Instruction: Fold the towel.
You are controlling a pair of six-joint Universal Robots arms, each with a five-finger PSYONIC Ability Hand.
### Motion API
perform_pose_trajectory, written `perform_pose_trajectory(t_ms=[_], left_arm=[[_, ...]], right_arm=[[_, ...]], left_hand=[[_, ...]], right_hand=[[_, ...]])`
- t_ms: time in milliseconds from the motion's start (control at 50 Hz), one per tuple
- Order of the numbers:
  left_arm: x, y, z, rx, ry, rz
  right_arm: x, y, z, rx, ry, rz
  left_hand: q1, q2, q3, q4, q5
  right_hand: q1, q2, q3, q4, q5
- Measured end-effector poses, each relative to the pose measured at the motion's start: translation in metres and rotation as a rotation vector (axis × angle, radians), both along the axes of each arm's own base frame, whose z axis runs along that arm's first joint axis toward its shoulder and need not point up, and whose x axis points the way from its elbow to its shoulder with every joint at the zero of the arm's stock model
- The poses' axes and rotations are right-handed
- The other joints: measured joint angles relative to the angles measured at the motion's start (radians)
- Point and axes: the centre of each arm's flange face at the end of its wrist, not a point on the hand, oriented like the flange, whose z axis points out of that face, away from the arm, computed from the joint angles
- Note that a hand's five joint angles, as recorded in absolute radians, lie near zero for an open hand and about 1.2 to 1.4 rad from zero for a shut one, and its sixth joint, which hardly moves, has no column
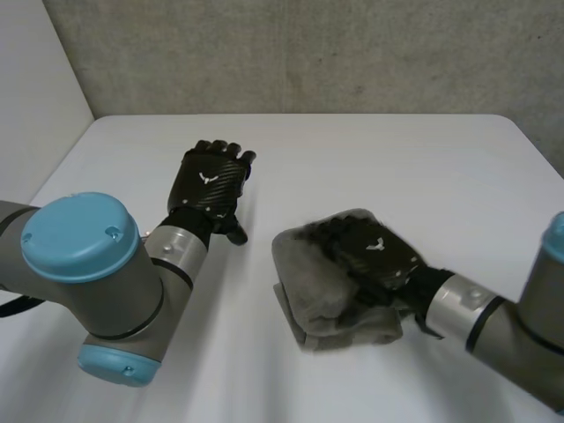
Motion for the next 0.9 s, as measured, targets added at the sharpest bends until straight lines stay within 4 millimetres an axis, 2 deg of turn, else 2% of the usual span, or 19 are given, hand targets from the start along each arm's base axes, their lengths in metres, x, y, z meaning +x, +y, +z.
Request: perform_pose_trajectory(t_ms=[40, 140, 280, 320, 440, 620, 800, 900], left_arm=[[-0.004, 0.003, 0.002, -0.002, 0.011, -0.013], [-0.015, 0.013, 0.005, 0.011, 0.045, -0.053], [-0.029, 0.029, -0.005, 0.085, 0.094, -0.122], [-0.033, 0.034, -0.010, 0.114, 0.097, -0.140], [-0.039, 0.051, -0.025, 0.221, 0.082, -0.184], [-0.034, 0.072, -0.040, 0.339, 0.030, -0.189], [-0.029, 0.072, -0.060, 0.369, -0.019, -0.135], [-0.029, 0.069, -0.069, 0.369, -0.031, -0.108]], right_arm=[[-0.009, -0.006, 0.011, 0.001, -0.020, -0.044], [-0.031, -0.023, 0.033, 0.037, -0.096, -0.155], [-0.059, -0.053, 0.043, 0.119, -0.202, -0.291], [-0.063, -0.059, 0.039, 0.147, -0.211, -0.310], [-0.064, -0.081, 0.010, 0.274, -0.196, -0.339], [-0.061, -0.100, -0.025, 0.380, -0.112, -0.326], [-0.060, -0.105, -0.044, 0.309, 0.002, -0.284], [-0.057, -0.103, -0.048, 0.294, 0.024, -0.265]], left_hand=[[0.000, 0.000, 0.000, 0.000, 0.000], [0.000, 0.000, 0.000, 0.000, 0.000], [0.000, 0.000, 0.000, 0.000, 0.000], [0.000, 0.000, 0.000, 0.000, 0.000], [0.000, 0.000, 0.000, 0.000, 0.000], [0.000, 0.000, 0.000, 0.000, 0.000], [0.000, 0.000, 0.000, 0.000, 0.000], [0.000, 0.000, 0.000, 0.000, 0.000]], right_hand=[[-0.049, -0.128, 0.000, 0.000, 0.000], [-0.050, -0.157, 0.000, 0.000, 0.000], [-0.050, -0.157, 0.000, 0.000, 0.000], [-0.050, -0.157, 0.000, 0.000, 0.000], [-0.050, -0.157, 0.000, 0.000, 0.000], [-0.050, -0.157, 0.000, 0.000, 0.000], [-0.050, -0.157, 0.000, 0.000, 0.000], [-0.050, -0.157, 0.000, 0.000, 0.000]])
